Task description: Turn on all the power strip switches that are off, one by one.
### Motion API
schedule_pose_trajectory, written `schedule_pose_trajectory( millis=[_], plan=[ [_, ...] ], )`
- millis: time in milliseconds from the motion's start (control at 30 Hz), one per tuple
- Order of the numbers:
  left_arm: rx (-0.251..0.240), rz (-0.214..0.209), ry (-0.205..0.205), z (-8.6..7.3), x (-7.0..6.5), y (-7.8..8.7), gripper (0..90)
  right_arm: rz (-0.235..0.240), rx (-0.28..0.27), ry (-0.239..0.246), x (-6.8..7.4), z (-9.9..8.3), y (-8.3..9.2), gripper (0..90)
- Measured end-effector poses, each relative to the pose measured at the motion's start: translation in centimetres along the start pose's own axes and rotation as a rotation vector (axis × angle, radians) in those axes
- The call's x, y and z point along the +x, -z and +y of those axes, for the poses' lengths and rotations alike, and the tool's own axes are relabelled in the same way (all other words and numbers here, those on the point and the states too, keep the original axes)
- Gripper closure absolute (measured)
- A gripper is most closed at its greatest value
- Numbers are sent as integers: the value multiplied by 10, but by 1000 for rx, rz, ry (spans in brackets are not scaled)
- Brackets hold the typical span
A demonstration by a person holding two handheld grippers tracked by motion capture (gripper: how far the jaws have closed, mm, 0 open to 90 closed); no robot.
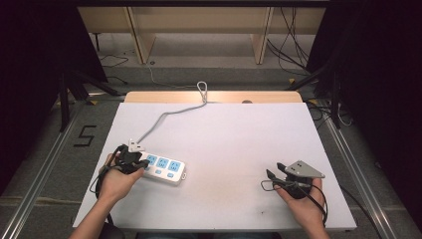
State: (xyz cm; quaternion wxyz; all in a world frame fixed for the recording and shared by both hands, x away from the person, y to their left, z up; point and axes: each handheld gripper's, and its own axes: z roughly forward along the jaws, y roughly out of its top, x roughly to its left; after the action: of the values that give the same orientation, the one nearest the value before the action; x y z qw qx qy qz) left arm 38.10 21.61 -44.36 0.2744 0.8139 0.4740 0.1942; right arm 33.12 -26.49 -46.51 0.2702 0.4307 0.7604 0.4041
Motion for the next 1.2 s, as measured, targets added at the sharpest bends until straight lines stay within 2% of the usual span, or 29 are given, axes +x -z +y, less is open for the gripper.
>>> schedule_pose_trajectory(
  millis=[633,1200],
  plan=[
    [4,-44,-20,8,-11,7,896,3,4,6,0,0,0,527],
    [5,-66,-32,15,-19,5,896,2,6,5,0,0,0,526]
  ],
)
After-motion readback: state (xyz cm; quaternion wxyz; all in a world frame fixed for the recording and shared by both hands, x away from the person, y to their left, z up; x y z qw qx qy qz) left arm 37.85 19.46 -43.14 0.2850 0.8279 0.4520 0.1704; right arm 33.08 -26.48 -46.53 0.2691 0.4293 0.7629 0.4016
